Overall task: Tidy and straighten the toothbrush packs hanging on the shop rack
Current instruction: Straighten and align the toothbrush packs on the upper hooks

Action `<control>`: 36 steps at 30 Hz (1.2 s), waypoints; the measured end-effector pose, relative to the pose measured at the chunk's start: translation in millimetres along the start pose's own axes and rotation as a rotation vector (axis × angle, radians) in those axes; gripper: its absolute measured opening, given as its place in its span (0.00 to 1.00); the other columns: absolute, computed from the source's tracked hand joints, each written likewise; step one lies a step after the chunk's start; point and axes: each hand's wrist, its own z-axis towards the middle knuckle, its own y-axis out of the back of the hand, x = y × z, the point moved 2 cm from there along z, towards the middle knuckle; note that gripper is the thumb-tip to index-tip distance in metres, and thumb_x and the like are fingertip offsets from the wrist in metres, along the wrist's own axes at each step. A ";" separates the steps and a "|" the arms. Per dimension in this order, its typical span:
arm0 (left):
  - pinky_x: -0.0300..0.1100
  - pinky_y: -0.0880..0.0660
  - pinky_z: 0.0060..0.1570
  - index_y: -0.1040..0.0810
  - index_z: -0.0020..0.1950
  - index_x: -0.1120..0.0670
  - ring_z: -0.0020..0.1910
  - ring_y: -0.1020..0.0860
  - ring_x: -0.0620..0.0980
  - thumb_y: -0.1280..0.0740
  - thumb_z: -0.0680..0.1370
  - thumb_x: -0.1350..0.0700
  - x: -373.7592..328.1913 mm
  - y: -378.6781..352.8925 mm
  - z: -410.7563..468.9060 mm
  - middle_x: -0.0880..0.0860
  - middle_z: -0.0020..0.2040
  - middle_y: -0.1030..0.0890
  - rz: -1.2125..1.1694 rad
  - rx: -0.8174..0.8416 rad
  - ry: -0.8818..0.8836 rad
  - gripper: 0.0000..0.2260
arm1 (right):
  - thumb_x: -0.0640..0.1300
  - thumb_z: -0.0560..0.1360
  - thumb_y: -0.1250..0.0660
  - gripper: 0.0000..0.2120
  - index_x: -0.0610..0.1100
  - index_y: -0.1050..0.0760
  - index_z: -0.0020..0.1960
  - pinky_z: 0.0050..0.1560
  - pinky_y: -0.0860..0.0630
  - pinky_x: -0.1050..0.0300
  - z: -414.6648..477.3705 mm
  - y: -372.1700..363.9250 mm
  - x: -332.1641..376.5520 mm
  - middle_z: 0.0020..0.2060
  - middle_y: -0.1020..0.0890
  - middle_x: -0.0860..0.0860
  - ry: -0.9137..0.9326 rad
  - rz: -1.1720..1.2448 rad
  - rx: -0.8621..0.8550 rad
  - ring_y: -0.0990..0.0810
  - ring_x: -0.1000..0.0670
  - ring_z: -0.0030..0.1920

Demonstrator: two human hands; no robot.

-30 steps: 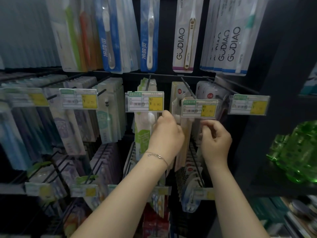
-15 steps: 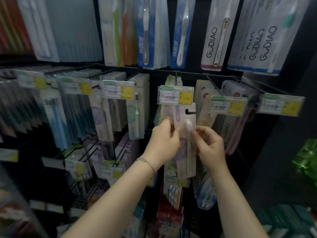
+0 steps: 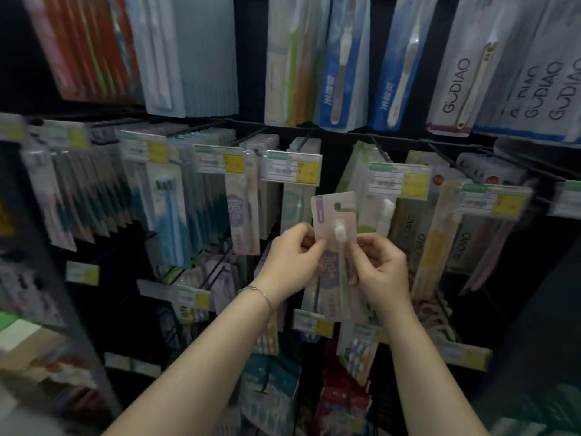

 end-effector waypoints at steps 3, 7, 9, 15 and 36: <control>0.45 0.18 0.47 0.21 0.52 0.49 0.45 0.17 0.48 0.34 0.80 0.55 13.2 29.1 -4.2 0.49 0.47 0.16 0.008 0.001 -0.006 0.03 | 0.38 0.78 0.32 0.07 0.49 0.21 0.44 0.30 0.24 0.60 -2.8 -31.8 4.2 0.34 0.17 0.53 -0.027 0.011 0.002 0.20 0.56 0.31; 0.42 0.18 0.46 0.22 0.53 0.49 0.44 0.16 0.47 0.34 0.81 0.57 30.0 72.7 -8.1 0.49 0.48 0.16 -0.007 -0.001 0.007 0.04 | 0.39 0.78 0.33 0.07 0.48 0.20 0.45 0.31 0.25 0.58 -5.2 -79.2 10.6 0.35 0.17 0.50 -0.021 0.008 0.020 0.20 0.54 0.31; 0.36 0.20 0.40 0.22 0.53 0.51 0.43 0.16 0.47 0.35 0.81 0.58 38.3 93.7 -6.3 0.50 0.48 0.16 -0.007 -0.011 0.018 0.04 | 0.40 0.78 0.33 0.07 0.49 0.20 0.45 0.32 0.25 0.57 -5.0 -101.6 12.4 0.35 0.17 0.50 -0.029 -0.003 0.031 0.21 0.54 0.31; 0.43 0.20 0.40 0.24 0.49 0.52 0.44 0.15 0.53 0.36 0.81 0.57 65.3 138.5 6.0 0.54 0.47 0.16 -0.016 -0.011 0.124 0.03 | 0.43 0.78 0.32 0.05 0.51 0.20 0.45 0.34 0.25 0.54 2.3 -157.8 12.8 0.37 0.16 0.50 -0.077 -0.060 0.004 0.22 0.55 0.30; 0.33 0.21 0.34 0.25 0.47 0.57 0.34 0.21 0.50 0.39 0.83 0.62 70.7 158.6 72.5 0.58 0.42 0.19 -0.385 0.007 0.180 0.07 | 0.50 0.78 0.31 0.05 0.53 0.21 0.43 0.43 0.21 0.60 63.3 -194.1 24.4 0.38 0.17 0.57 -0.103 -0.236 -0.158 0.18 0.57 0.40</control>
